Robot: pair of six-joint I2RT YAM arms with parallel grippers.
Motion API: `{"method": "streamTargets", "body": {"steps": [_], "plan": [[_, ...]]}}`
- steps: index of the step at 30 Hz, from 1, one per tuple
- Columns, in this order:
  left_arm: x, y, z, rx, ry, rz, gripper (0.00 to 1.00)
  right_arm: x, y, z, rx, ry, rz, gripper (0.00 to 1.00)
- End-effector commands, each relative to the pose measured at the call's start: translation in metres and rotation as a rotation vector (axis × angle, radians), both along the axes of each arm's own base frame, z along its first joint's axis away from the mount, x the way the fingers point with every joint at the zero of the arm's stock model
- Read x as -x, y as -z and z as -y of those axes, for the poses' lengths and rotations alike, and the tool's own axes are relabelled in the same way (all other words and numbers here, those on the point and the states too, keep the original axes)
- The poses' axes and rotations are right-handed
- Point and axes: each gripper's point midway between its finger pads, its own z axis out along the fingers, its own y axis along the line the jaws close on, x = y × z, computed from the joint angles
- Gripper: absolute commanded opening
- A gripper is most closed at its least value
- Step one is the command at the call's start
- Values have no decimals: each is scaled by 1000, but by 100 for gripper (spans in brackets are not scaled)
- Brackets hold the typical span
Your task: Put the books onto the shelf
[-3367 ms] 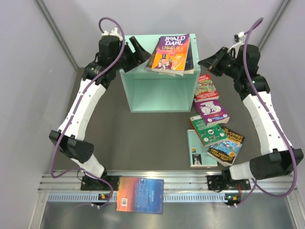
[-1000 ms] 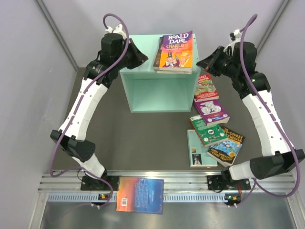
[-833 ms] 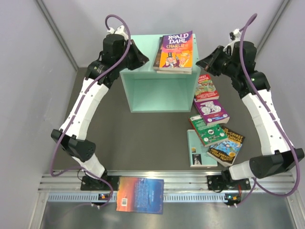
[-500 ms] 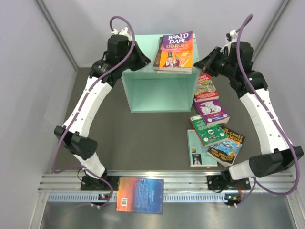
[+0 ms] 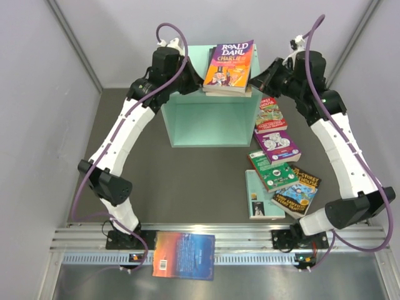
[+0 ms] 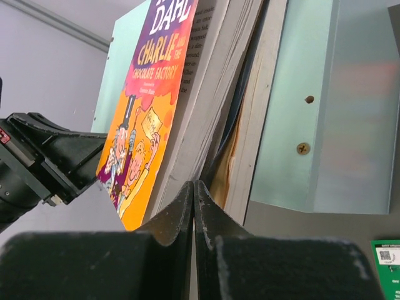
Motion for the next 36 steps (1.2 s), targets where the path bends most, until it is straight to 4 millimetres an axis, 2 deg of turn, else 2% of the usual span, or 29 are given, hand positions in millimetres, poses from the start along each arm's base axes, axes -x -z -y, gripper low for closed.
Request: {"method": "streamTargets", "body": {"steps": [1, 8, 11, 12, 13, 14, 17, 18, 19, 20, 21, 22, 23, 24, 25, 26, 27, 28, 29, 30, 31, 32, 33, 35, 36], "plan": [[5, -32, 13, 38, 39, 86, 0, -2, -19, -15, -24, -22, 46, 0], [8, -32, 1, -15, 13, 93, 0, -5, -13, -9, 15, 7, 44, 0], [10, -32, -13, -49, -21, 96, 0, -6, -7, 8, 37, 43, 31, 0], [10, -30, -17, -54, -25, 90, 0, -9, -5, 22, 44, 74, 27, 0], [14, -36, -22, -48, -34, 98, 0, -6, -6, 30, 44, 90, 30, 1], [13, -39, -31, -49, -50, 103, 0, -10, -6, 47, 49, 128, 32, 4], [21, -55, -56, -58, -82, 134, 0, -2, -10, 76, 68, 180, 51, 11], [21, -53, -70, -86, -130, 132, 0, -1, -13, 90, 92, 205, 69, 25], [30, -64, -83, -85, -152, 153, 0, 7, -15, 96, 110, 217, 82, 35], [30, -66, -98, -95, -184, 161, 7, 12, -15, 101, 130, 225, 91, 46], [33, -59, -108, -113, -208, 144, 16, 17, -15, 106, 160, 231, 105, 70], [45, -69, -120, -110, -230, 169, 22, 25, -10, 113, 180, 257, 99, 80], [49, -69, -132, -123, -257, 172, 40, 32, -1, 116, 195, 269, 76, 88], [53, -60, -140, -144, -275, 153, 52, 37, 8, 121, 212, 284, 59, 100], [66, -63, -152, -158, -306, 161, 60, 46, 28, 129, 234, 317, 19, 100], [73, -59, -158, -172, -321, 151, 68, 52, 45, 134, 248, 334, -31, 100], [77, -41, -161, -193, -327, 111, 78, 56, 60, 142, 245, 364, -76, 100], [89, -41, -166, -182, -331, 114, 80, 60, 93, 146, 252, 361, -162, 100], [95, -34, -165, -166, -330, 96, 82, 63, 111, 150, 246, 370, -222, 100], [99, -7, -164, -179, -320, 38, 83, 65, 130, 168, 225, 422, -295, 100], [109, -4, -164, -159, -311, 38, 82, 67, 161, 169, 205, 410, -389, 100], [114, 4, -160, -127, -298, 12, 82, 66, 174, 185, 179, 456, -434, 100], [123, 24, -159, -124, -284, -27, 82, 63, 192, 188, 142, 458, -483, 100], [133, 39, -152, -85, -260, -69, 81, 57, 205, 208, 95, 513, -517, 100], [137, 55, -152, -87, -256, -109, 80, 49, 218, 213, 74, 522, -556, 100]]}}
